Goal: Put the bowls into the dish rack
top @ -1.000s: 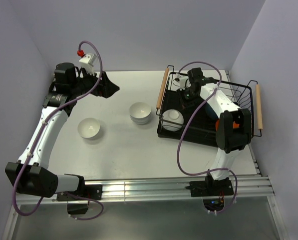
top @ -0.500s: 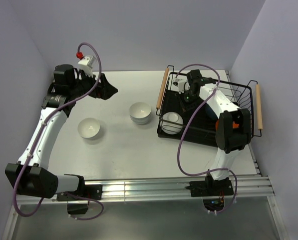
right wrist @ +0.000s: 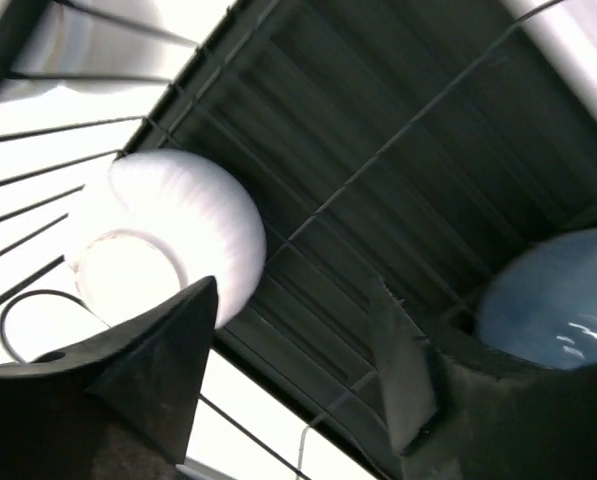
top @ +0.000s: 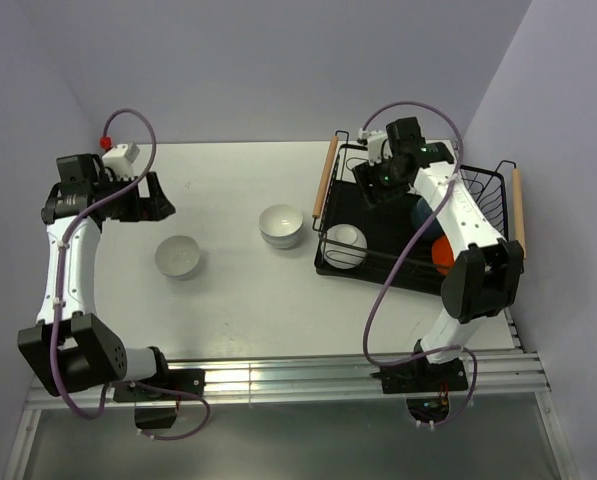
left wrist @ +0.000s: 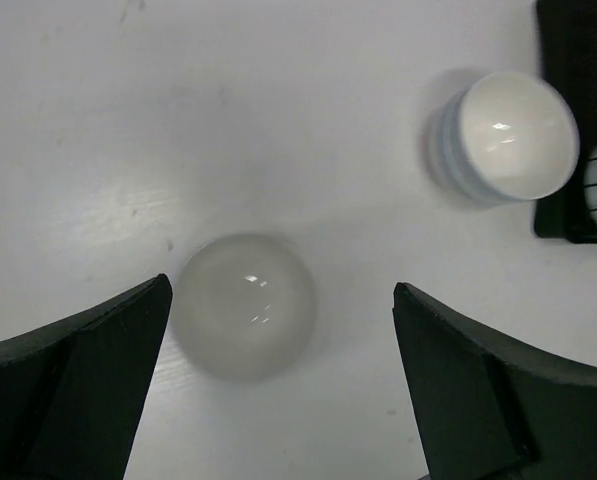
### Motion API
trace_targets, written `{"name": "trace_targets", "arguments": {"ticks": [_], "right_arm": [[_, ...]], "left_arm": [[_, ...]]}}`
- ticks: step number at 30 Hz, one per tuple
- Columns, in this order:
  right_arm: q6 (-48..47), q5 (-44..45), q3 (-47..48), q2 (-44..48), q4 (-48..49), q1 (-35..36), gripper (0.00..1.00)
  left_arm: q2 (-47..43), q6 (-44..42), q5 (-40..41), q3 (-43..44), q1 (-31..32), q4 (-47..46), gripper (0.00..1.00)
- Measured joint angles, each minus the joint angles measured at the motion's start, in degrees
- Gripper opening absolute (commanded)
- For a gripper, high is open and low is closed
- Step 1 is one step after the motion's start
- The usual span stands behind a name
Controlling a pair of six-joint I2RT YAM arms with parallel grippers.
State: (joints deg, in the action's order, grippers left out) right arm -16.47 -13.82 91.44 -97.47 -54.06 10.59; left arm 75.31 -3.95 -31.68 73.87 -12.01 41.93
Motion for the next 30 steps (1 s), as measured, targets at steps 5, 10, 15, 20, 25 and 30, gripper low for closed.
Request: {"name": "trace_targets", "arguments": {"ticks": [5,10,15,20,25,30], "right_arm": [[0.3,1.4,3.2,4.9,0.4,-0.7,1.0],[1.6,2.2,4.0,11.3,0.3,-1.6,1.0],[4.0,-0.8,4.8,16.3,0.2,-2.3,1.0],[6.9,-4.6,2.4,20.2,0.0,-2.6,1.0],[10.3,-8.2,-1.5,22.7,0.0,-3.0,1.0],[13.1,-9.4,-4.5,24.9,0.5,-3.1,1.0]], "left_arm": [[3.9,-4.5,3.1,-3.7,-5.1,2.0,0.95],[9.0,-7.0,7.2,-7.8,-6.4,1.9,0.85],[12.0,-7.9,8.7,-10.1,-6.4,0.5,0.73],[14.5,-7.8,9.1,-13.6,-6.4,-3.1,0.61],[16.8,-7.0,9.6,-16.5,-6.4,-6.7,0.39],[19.3,-5.2,9.5,-16.8,-6.4,-9.5,0.11]]}}
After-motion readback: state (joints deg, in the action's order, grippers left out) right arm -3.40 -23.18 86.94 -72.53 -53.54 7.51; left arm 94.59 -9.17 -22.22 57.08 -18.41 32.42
